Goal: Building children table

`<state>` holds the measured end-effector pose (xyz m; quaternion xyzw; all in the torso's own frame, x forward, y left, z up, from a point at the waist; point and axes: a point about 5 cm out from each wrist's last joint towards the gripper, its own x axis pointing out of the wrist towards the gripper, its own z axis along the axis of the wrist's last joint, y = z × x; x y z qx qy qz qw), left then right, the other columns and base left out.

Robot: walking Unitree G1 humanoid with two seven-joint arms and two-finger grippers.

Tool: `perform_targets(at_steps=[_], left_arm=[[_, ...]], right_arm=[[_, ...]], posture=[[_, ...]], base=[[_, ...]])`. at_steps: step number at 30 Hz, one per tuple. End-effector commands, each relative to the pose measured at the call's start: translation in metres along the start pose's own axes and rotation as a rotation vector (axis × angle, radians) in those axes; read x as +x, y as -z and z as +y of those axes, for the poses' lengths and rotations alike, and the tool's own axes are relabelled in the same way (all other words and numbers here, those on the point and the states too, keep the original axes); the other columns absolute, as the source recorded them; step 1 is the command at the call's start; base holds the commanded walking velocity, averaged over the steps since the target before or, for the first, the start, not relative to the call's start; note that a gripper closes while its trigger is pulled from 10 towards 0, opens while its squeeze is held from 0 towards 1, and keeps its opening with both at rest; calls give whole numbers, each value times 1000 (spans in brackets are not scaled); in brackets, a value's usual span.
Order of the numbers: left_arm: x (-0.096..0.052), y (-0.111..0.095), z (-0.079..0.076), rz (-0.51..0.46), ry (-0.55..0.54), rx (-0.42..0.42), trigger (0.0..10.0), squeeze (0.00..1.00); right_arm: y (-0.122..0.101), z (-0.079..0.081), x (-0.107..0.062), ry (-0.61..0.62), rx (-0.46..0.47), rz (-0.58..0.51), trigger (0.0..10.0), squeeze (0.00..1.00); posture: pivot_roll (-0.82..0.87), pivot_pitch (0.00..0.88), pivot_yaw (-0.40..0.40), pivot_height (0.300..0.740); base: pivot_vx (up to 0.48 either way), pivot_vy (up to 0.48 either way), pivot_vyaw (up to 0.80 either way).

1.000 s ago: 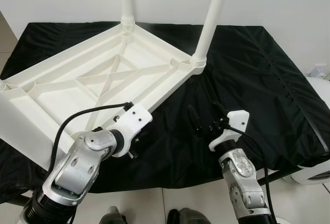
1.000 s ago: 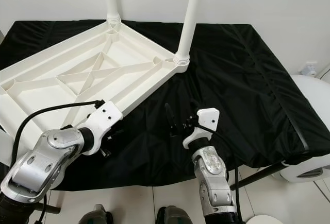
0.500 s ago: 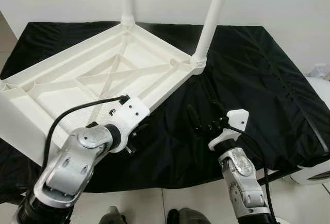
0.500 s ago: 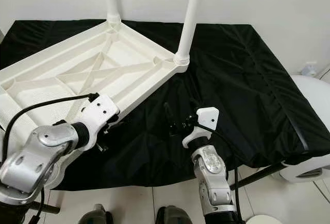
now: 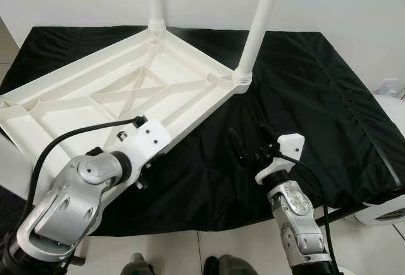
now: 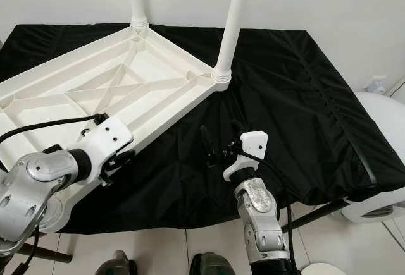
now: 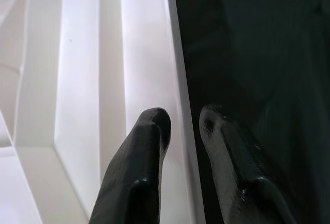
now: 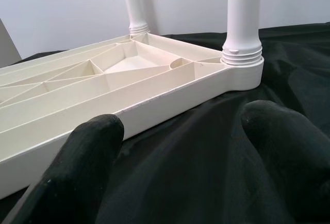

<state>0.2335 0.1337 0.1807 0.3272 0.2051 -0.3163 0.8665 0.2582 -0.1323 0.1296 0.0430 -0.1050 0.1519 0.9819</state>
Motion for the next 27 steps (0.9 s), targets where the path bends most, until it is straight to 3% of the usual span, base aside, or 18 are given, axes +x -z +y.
perform_targets(at_steps=[1,27], left_arm=[[1,7,0,47,-24,9,10000,0],[4,18,-4,154,-38,52,10000,0]], right_arm=[[3,-1,-1,0,-4,11,10000,0],[2,0,-2,5,-2,11,10000,0]], posture=[[24,60,-68,740],[19,65,-66,740]], base=[[0,0,0],[0,0,0]])
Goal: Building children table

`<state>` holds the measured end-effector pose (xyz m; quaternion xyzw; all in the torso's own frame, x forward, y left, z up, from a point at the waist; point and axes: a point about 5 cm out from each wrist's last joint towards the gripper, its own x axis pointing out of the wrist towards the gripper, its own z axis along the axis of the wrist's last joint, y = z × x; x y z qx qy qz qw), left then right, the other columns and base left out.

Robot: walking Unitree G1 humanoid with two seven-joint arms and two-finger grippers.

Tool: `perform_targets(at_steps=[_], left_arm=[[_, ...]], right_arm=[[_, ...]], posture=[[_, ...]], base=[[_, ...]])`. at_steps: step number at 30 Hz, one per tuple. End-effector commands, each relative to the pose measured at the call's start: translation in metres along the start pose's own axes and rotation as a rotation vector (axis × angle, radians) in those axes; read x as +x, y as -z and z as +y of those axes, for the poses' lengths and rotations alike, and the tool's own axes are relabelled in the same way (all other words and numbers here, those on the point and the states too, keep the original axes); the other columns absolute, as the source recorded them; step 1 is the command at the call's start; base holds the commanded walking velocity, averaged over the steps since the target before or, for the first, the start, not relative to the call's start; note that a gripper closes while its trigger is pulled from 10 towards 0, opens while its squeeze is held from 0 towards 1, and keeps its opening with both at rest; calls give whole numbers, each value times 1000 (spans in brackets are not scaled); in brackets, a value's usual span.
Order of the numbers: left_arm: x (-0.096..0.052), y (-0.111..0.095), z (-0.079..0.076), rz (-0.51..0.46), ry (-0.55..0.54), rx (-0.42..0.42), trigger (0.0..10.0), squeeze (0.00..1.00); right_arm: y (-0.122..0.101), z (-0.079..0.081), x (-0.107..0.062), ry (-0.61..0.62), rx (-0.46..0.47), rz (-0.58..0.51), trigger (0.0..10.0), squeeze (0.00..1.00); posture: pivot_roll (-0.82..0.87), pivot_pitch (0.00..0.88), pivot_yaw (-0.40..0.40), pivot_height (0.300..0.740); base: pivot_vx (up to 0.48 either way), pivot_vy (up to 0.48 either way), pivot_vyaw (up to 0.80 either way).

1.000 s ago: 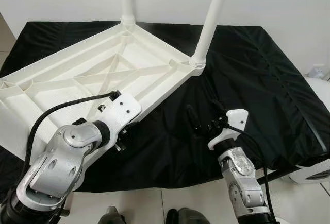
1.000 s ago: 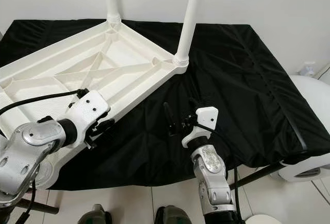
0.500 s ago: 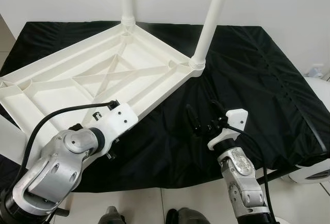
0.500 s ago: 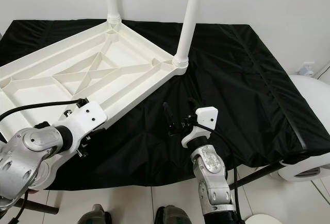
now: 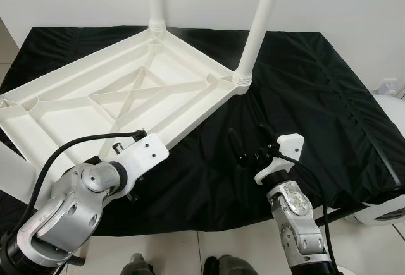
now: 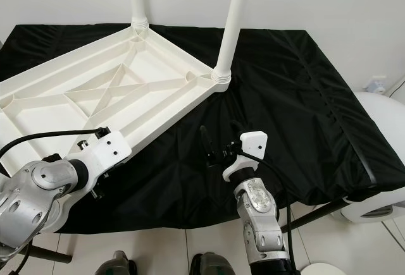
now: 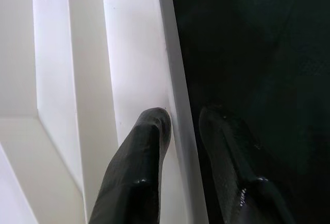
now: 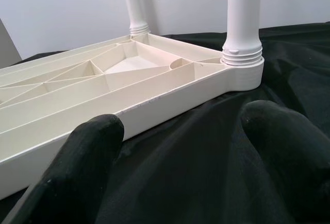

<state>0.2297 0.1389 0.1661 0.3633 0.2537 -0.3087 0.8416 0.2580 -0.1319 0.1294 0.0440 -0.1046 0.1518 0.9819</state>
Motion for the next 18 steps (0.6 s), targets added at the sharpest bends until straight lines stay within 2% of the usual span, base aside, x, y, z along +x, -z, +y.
perform_targets(at_steps=[1,10,11,14,15,16,18], left_arm=[[2,4,1,33,-57,3,10000,0],[8,8,-2,66,-63,-34,10000,0],[7,8,-4,66,-49,-35,3569,0],[7,8,-6,65,-40,-35,3569,0],[7,8,-7,67,-33,-44,2392,0],[8,8,-7,67,-34,-52,0,0],[8,8,-7,68,-37,-60,0,0]], right_arm=[[2,-1,-2,5,-4,10,10000,0],[1,-1,-2,5,-7,8,10000,0],[1,-1,-2,6,-7,8,10000,0],[1,-2,-3,6,-7,9,10000,0],[1,-2,-3,7,-8,9,10000,0],[1,-2,-3,7,-8,10,10000,0],[1,-2,-3,8,-8,11,10000,0]], posture=[[19,65,-66,740],[12,65,-68,740],[11,67,-67,740],[11,67,-67,740],[11,67,-67,740],[9,68,-66,740],[9,70,-66,740]], base=[[0,0,0],[0,0,0],[0,0,0],[0,0,0],[0,0,0],[0,0,0],[0,0,0]])
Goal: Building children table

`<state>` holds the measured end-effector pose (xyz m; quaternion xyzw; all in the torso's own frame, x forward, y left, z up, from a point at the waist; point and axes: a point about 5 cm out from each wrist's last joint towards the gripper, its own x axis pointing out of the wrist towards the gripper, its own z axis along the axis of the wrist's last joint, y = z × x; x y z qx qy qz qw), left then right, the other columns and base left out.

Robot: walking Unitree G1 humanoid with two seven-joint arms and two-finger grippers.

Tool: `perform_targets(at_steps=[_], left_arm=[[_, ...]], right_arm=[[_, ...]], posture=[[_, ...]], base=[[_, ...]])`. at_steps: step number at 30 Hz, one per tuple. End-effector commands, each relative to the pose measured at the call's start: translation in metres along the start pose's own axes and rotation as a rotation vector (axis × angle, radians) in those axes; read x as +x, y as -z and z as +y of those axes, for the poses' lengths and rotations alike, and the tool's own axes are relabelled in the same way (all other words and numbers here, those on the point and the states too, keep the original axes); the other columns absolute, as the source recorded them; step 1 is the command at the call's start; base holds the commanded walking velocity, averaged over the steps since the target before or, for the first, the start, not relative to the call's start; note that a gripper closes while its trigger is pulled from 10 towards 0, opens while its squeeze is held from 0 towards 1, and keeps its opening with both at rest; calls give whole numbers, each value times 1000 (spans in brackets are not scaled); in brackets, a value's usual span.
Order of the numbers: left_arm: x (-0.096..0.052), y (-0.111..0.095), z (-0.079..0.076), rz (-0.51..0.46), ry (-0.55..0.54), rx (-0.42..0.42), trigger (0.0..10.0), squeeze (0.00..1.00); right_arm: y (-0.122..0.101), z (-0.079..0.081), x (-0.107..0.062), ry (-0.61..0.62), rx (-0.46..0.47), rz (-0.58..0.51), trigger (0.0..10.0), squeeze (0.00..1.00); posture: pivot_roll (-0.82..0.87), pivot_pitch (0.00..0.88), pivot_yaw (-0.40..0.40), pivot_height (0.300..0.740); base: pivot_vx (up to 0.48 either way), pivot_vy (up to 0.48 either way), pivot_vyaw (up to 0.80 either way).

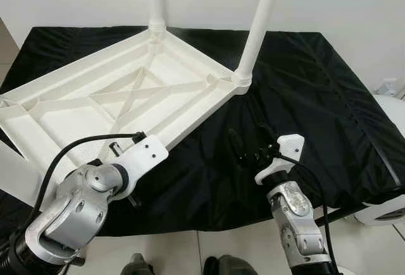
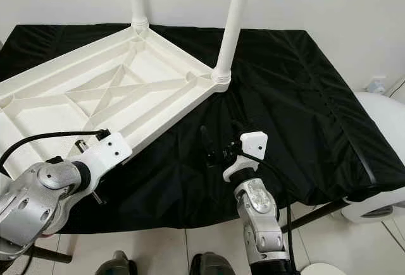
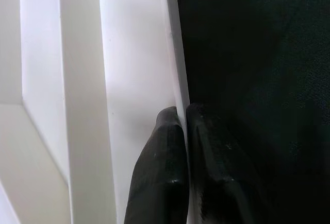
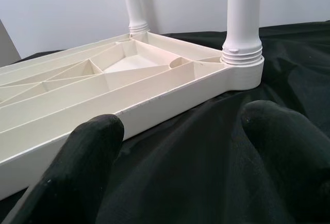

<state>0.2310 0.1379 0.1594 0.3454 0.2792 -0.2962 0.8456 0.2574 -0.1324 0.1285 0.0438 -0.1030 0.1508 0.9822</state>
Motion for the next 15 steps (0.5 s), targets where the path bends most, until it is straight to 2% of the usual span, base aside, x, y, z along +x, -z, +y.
perform_targets(at_steps=[1,12,15], left_arm=[[3,4,-4,30,-47,-9,0,0],[14,-11,4,5,-118,-115,0,0],[18,-23,8,-28,-147,-165,0,0]], right_arm=[[0,-2,-3,6,-8,8,10000,0],[0,0,-1,7,-3,5,10000,0],[0,2,-1,8,0,2,10000,0]], posture=[[9,70,-67,740],[8,72,-64,740],[7,73,-59,740]], base=[[0,0,0],[0,0,0],[0,0,0]])
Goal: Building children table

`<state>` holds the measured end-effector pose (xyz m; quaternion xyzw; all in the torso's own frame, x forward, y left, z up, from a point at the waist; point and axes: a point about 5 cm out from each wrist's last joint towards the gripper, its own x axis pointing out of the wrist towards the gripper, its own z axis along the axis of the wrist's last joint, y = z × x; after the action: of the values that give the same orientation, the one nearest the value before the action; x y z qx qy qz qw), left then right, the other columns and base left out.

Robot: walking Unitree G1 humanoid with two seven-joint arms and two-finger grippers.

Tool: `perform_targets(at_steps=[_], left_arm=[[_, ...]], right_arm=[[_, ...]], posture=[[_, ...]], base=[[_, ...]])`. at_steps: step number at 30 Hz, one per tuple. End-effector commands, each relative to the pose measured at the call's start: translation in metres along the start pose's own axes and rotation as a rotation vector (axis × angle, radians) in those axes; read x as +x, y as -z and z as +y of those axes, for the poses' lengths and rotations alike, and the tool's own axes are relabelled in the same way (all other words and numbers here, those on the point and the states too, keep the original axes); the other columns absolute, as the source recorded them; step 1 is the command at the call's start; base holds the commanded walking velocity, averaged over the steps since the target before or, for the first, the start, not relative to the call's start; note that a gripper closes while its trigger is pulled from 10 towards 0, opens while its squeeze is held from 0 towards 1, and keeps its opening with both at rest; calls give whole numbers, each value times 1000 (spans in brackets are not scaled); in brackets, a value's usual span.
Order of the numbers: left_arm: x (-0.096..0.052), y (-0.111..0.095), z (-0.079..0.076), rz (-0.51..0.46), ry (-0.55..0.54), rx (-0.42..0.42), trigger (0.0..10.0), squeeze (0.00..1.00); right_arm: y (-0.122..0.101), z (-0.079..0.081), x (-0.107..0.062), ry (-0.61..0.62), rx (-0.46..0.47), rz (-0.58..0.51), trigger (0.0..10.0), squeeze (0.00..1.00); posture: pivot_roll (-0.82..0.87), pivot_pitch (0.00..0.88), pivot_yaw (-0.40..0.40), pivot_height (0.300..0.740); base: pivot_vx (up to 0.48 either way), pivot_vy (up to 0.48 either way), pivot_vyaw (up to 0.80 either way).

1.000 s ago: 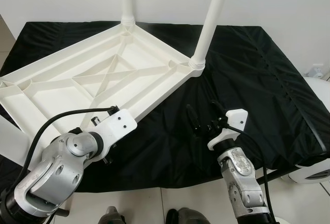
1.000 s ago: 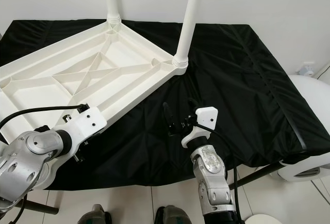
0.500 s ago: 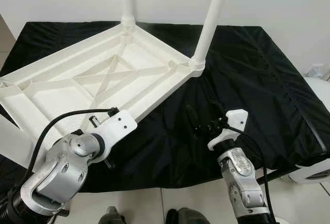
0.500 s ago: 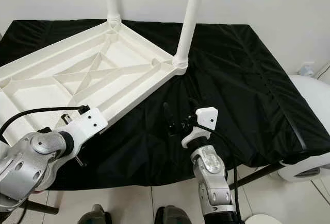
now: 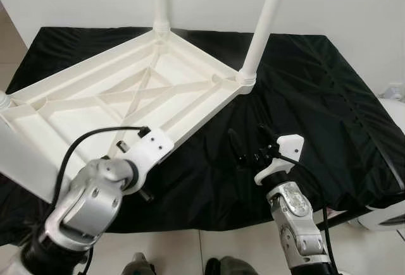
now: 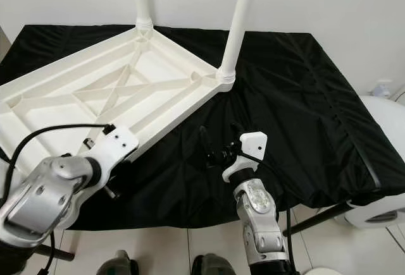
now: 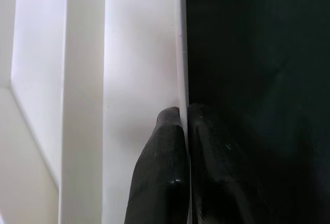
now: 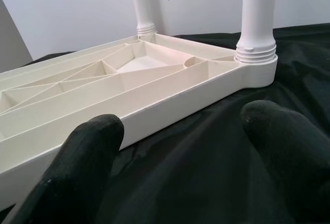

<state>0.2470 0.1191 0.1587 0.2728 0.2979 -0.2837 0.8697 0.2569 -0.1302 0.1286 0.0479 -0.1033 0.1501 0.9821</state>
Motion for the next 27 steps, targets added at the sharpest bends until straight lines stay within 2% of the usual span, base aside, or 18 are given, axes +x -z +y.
perform_targets(at_steps=[1,3,7,9,12,17,23,27], left_arm=[[1,-6,7,-25,-163,-7,0,0],[5,-17,9,-58,-188,-67,0,0],[7,-22,9,-74,-193,-90,0,0],[14,-38,10,-113,-201,-135,0,0],[18,-44,8,-119,-194,-152,0,0],[22,-44,7,-104,-193,-169,0,0],[32,-39,18,-59,-266,-229,0,0],[32,-32,24,-38,-294,-247,0,0]], right_arm=[[0,-1,-1,6,-7,4,10000,0],[0,0,-1,8,-5,3,10000,0],[-1,0,-1,9,-3,3,10000,0],[0,1,-1,13,0,1,10000,0],[0,2,-1,15,1,-1,10000,0],[-1,3,-1,17,2,-2,10000,0],[-1,2,-3,26,1,-1,10000,0],[-1,2,-4,25,-1,-2,10000,0]], posture=[[7,73,-59,740],[6,73,-56,740],[5,73,-54,740],[5,73,-48,740],[-1,74,-41,740],[-5,75,-38,740],[-14,80,-36,740],[-15,81,-36,740]], base=[[0,0,0],[0,0,0],[0,0,0],[0,0,0],[0,0,0],[0,0,0],[0,0,0],[0,0,0]])
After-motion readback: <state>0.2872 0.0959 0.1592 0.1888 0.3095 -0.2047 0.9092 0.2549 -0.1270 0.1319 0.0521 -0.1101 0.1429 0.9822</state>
